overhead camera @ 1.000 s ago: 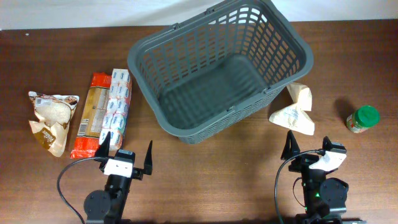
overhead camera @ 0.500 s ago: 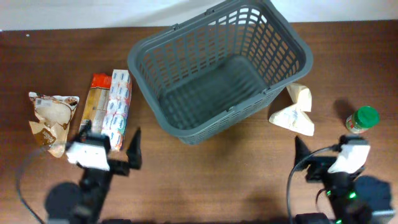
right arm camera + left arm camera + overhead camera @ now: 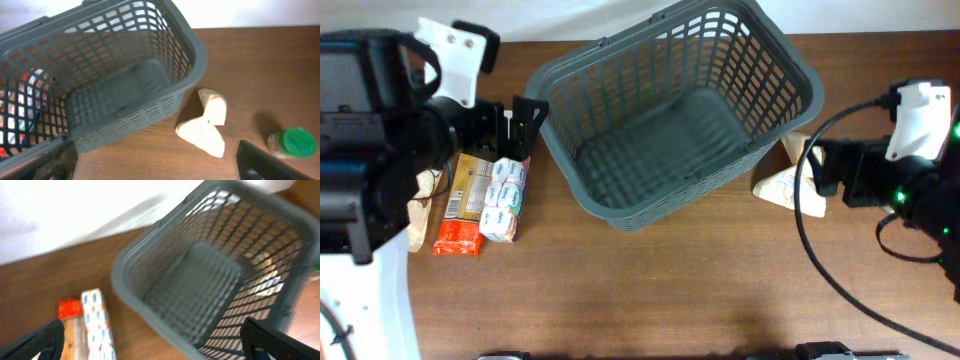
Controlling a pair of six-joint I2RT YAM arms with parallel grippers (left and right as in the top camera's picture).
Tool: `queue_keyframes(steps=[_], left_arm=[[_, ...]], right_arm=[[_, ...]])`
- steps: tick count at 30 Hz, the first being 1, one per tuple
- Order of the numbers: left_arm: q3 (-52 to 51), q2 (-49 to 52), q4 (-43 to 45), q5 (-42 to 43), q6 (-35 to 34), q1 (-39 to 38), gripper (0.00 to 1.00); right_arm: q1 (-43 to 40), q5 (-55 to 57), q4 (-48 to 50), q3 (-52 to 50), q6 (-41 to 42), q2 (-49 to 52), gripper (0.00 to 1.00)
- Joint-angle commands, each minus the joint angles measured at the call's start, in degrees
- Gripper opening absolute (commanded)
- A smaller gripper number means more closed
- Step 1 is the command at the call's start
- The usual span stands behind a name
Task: Pack container
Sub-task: 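Reach both grippers to the grey basket rims and grasp them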
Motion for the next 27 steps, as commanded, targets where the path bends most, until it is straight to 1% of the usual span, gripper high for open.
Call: queue_keyframes(steps=[1, 2, 3, 4, 5, 6, 7, 8, 10, 12, 15, 16, 17, 20, 23, 27], left_arm=[[2.9, -1.0, -0.2, 12.6, -0.9, -0.1, 0.99], [2.9, -1.7, 0.1, 14.8, -0.9, -0.1, 0.98], [2.9, -2.1, 0.3, 15.8, -0.9, -0.1, 0.46], [2.9, -2.1, 0.3, 15.7, -0.9, -0.1, 0.31], [2.9, -2.2, -0.2, 15.6, -0.9, -0.5, 0.15], [2.9, -2.1, -1.2, 15.3, -0.9, -1.6, 0.02], [2.9, -2.0, -1.9, 15.3, -0.9, -2.5, 0.02], [2.9, -1.7, -3.1, 13.8, -0.8, -5.0, 0.02], [2.8, -1.1, -6.0, 9.2, 2.2, -10.0, 0.02], [2.7, 0.2, -11.6, -0.3, 4.8, -17.9, 0.02], [2.5, 2.7, -17.1, -9.5, 6.1, -28.5, 0.02], [2.1, 3.3, -17.1, -9.8, 6.4, -31.0, 0.02], [1.9, 4.5, -17.1, -9.8, 8.2, -34.1, 0.02], [1.9, 7.3, -17.1, -9.8, 8.7, -38.7, 0.02], [1.8, 10.5, -17.1, -9.8, 8.8, -41.9, 0.02], [1.2, 12.8, -17.1, -9.7, 8.7, -43.6, 0.02]], right_arm=[[0.3, -2.7, 0.2, 1.2, 2.3, 2.8, 0.69], [0.3, -2.7, 0.2, 1.2, 3.4, 4.0, 0.61], [0.3, -2.7, 0.2, 1.2, 4.3, 5.7, 0.52], [0.3, -2.8, 0.2, 1.2, 4.5, 6.6, 0.47], [0.3, -2.7, 0.5, 1.2, 5.3, 8.3, 0.27], [0.3, -2.8, 1.2, 1.2, 6.7, 10.1, 0.07], [0.3, -2.8, 2.0, 1.2, 7.9, 11.5, 0.04], [0.3, -2.8, 3.0, 1.2, 9.1, 13.1, 0.04], [0.3, -4.7, 4.5, 1.2, 9.2, 15.0, 0.04], [0.3, -7.5, 6.4, 1.2, 9.2, 16.9, 0.04], [0.4, -8.0, 8.5, 1.2, 9.2, 19.2, 0.04], [0.4, -8.1, 9.1, 1.2, 9.2, 20.2, 0.04], [0.4, -8.1, 9.7, 1.2, 9.2, 21.4, 0.04], [0.4, -8.1, 11.3, 1.2, 9.2, 24.3, 0.04], [0.4, -8.2, 11.3, 1.2, 9.2, 26.7, 0.04], [0.4, -8.0, 10.5, 1.2, 8.7, 28.2, 0.04]])
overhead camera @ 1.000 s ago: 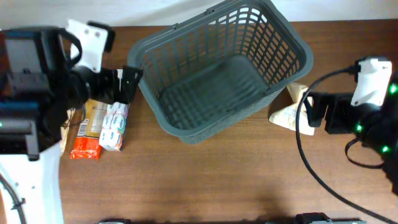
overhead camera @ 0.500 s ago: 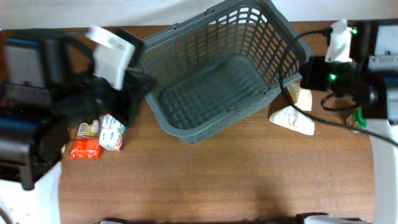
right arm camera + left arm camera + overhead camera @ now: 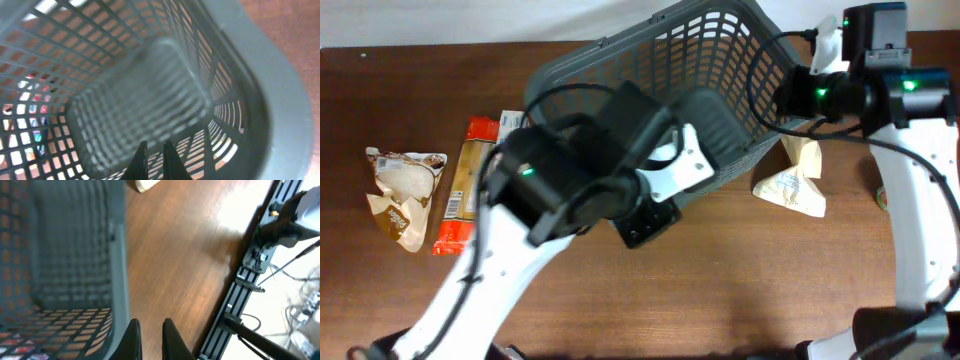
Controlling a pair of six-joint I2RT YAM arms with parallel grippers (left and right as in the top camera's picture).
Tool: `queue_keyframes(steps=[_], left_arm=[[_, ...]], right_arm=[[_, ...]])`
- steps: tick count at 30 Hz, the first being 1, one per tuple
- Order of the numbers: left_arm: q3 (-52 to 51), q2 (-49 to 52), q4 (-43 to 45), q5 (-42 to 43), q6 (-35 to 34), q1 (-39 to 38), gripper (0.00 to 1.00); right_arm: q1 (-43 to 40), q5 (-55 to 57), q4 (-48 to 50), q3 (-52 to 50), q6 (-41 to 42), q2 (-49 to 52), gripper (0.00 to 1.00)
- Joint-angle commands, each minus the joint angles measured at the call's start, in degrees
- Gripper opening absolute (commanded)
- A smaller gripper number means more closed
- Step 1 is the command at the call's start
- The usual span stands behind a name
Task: Pack container
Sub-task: 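Reach both grippers to the grey basket rims and grasp them, then pull the basket toward the robot with both grippers and release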
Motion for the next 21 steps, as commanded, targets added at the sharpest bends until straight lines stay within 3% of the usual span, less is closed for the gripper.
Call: queue_keyframes(steps=[1, 14, 21], left_arm=[[-1.5, 1.4, -0.2, -1.0, 1.0, -1.5, 0.02], [-19.3, 1.5, 0.5, -1.7, 0.9, -4.4, 0.02], [-22.1, 1.5, 3.7, -13.4, -0.7, -1.8, 0.02]], right_arm=[[0.4, -0.7, -0.2, 0.7, 0.2, 0.7, 0.04], [0.4, 4.4, -0.9, -0.7, 0.2, 1.1, 0.04], [0.4, 4.4, -7.7, -0.7, 0.2, 1.1, 0.04]])
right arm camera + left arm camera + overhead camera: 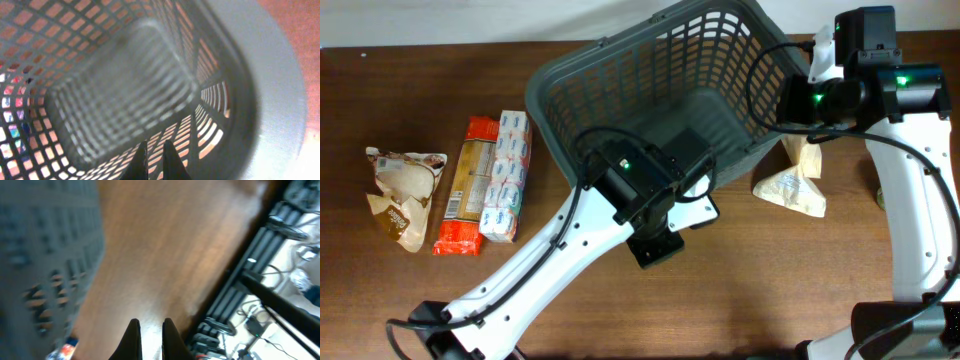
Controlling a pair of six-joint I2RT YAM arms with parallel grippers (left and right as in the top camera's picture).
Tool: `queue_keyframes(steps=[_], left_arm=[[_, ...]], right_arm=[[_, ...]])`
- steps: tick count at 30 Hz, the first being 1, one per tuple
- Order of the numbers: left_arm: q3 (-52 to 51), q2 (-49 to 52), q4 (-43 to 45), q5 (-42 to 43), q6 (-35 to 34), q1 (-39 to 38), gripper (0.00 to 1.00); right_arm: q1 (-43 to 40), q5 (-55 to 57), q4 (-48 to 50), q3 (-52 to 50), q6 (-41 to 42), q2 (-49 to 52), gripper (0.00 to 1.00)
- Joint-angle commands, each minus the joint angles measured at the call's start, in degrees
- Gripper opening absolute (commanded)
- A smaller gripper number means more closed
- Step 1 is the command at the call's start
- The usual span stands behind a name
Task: Pack container
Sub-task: 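Pull the basket toward the robot with both grippers and release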
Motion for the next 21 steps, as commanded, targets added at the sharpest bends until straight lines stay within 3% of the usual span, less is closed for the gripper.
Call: queue_keyframes(steps=[1, 11, 16, 21], left_arm=[[-0.4, 0.0, 0.9, -6.6, -0.8, 2.6, 0.02], [-0.4, 0.0, 5.0, -6.5, -2.1, 14.6, 0.02], [-0.4, -0.1, 3.8, -6.3, -3.8, 15.7, 0.02], [-0.2, -3.6, 3.2, -7.9, -11.5, 16.2, 0.02]], right_arm=[[0.3, 1.0, -3.7, -0.6, 0.0, 0.4, 0.04], [0.4, -3.5, -11.8, -0.6, -4.5, 0.3, 0.04], [0.3, -3.8, -9.6, 0.2, -5.8, -0.1, 0.04], [-0.6, -4.1, -4.3, 6.8, -5.8, -1.6, 0.04]])
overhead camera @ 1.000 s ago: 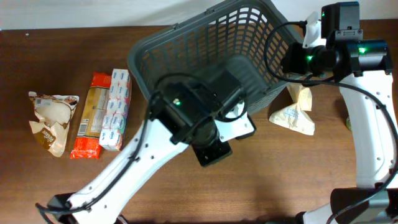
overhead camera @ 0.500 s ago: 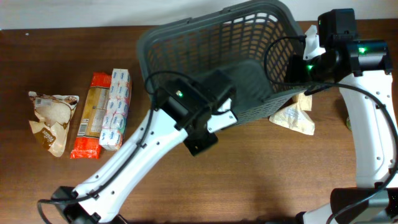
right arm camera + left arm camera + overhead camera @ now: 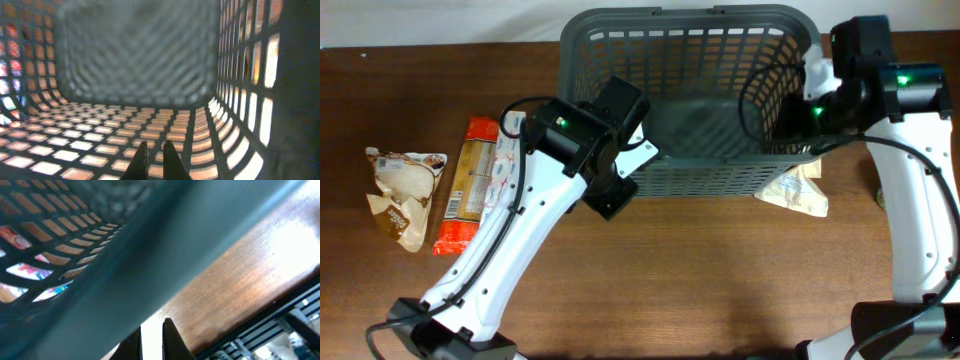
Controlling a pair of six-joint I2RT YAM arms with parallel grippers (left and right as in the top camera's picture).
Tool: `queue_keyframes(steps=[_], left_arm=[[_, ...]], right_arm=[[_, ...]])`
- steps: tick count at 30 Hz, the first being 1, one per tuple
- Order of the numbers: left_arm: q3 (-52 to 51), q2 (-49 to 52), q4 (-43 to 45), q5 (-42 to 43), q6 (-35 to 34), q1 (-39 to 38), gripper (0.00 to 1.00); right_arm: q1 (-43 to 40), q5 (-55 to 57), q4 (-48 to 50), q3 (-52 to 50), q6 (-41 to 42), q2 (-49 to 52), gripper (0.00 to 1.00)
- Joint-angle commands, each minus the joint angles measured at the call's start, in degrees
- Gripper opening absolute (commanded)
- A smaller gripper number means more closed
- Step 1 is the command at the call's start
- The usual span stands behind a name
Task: Pack container
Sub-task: 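Pull the basket toward the robot with both grippers and release, then grasp the white tissue pack stack with the left gripper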
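The grey mesh basket [image 3: 690, 170] stands empty, square to the table's back edge. My left gripper [image 3: 153, 324] is shut, nothing visible in the narrow gap, low beside the basket's left front wall [image 3: 150, 265]. My right gripper [image 3: 156, 141] is shut inside the basket, just above its floor by the right wall [image 3: 295, 90]. On the left lie a beige bag [image 3: 400, 195], a brown cracker pack with red ends [image 3: 463, 190] and a white-and-blue pack [image 3: 505, 165]. Cream wedge-shaped packs [image 3: 795, 190] lie right of the basket.
My left arm [image 3: 520, 250] crosses the table's middle from the front edge. The right arm [image 3: 920, 220] runs along the right side. The white-and-blue pack lies partly under the left arm.
The basket has turned from diagonal to square and sits further back. My left gripper went from its front corner to its left front wall. The right gripper is lower inside it.
Both grippers were wide open at the table's sides, with the basket lying diagonally. Then both were shut, the left at the basket's front corner and the right over its right end. They stayed so, and now the basket stands square at the back.
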Motion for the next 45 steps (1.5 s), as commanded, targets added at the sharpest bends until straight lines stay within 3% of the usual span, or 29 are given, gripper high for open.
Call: queue_keyframes(steps=[1, 7, 11, 18, 24, 38, 42, 45], left_arm=[[0.3, -5.1, 0.1, -3.6, -8.7, 1.5, 0.02], [2.2, -15.3, -0.4, -4.2, -13.7, 10.4, 0.02], [2.2, -20.7, -0.2, -10.7, -20.0, 18.4, 0.02], [2.2, -22.7, 1.0, -11.3, -20.0, 28.1, 0.03], [2.1, -22.6, 0.6, -13.6, -19.8, 29.2, 0.05], [2.1, -22.6, -4.0, -17.6, -19.9, 30.8, 0.05], [2.1, -22.6, -3.8, -17.6, -19.9, 33.8, 0.13], [2.0, -22.5, 0.5, -17.6, -19.9, 36.9, 0.24]], right_arm=[[-1.7, -0.5, 3.9, 7.4, -0.9, -1.8, 0.04], [-10.1, 5.2, 9.6, 12.1, -0.8, -1.6, 0.04], [-15.6, 7.8, 8.2, 11.6, 2.5, 0.7, 0.04], [-16.1, 6.3, 5.4, 11.6, 2.7, 9.4, 0.04], [-12.6, -1.4, 5.2, 11.6, 2.6, 15.4, 0.04], [-1.5, -1.4, 8.6, 11.6, 1.5, 16.3, 0.04], [-2.4, 3.6, 7.2, 11.7, 1.6, 14.8, 0.04], [-6.4, 4.1, 4.7, 11.7, 1.6, 11.0, 0.04]])
